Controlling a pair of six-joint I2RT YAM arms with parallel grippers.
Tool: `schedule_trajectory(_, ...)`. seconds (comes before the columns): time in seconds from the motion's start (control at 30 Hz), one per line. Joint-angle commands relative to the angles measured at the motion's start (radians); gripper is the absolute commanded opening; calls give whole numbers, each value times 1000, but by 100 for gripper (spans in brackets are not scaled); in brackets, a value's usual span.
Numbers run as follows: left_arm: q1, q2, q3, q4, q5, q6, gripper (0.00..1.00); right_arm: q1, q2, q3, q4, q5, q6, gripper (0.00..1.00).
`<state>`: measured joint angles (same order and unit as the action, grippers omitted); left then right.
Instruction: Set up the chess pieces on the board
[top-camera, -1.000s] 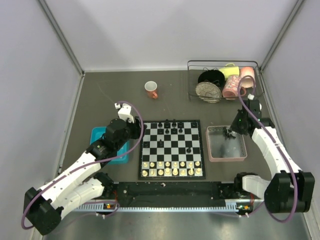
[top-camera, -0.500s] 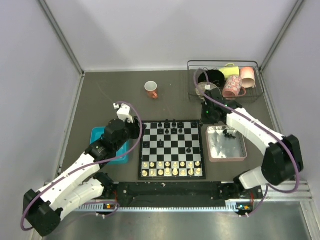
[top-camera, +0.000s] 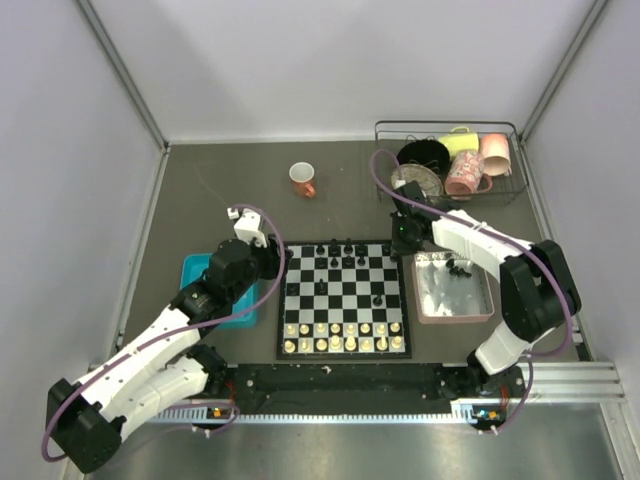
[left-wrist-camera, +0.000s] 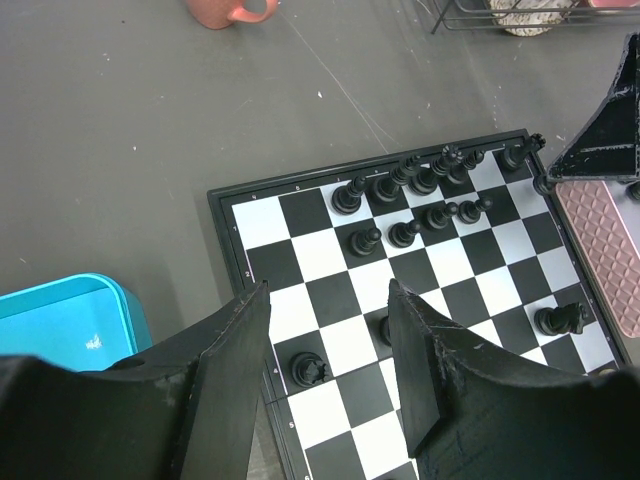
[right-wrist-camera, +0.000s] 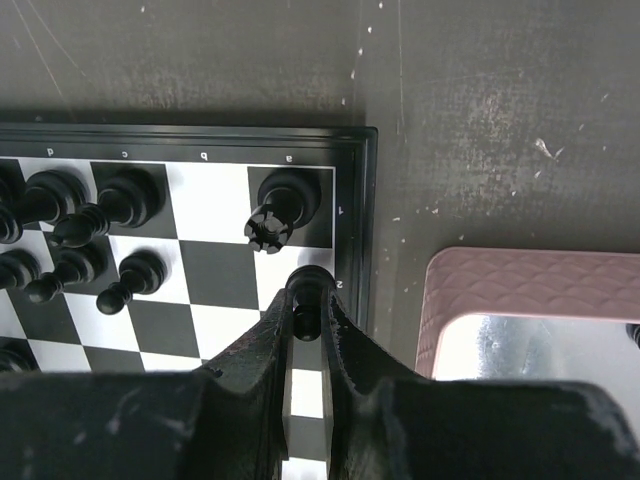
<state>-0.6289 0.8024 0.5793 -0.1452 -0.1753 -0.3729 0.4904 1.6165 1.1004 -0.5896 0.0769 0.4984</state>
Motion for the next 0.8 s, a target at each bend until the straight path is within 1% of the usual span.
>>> schedule_trajectory(0.0, 6, -12, -3, 16, 3, -4, 56, 16, 10, 46, 54, -12, -3, 0)
schedule_trajectory(0.77, 6, -20, -7, 18, 8, -4, 56, 37, 45, 44, 47, -20, -15, 0)
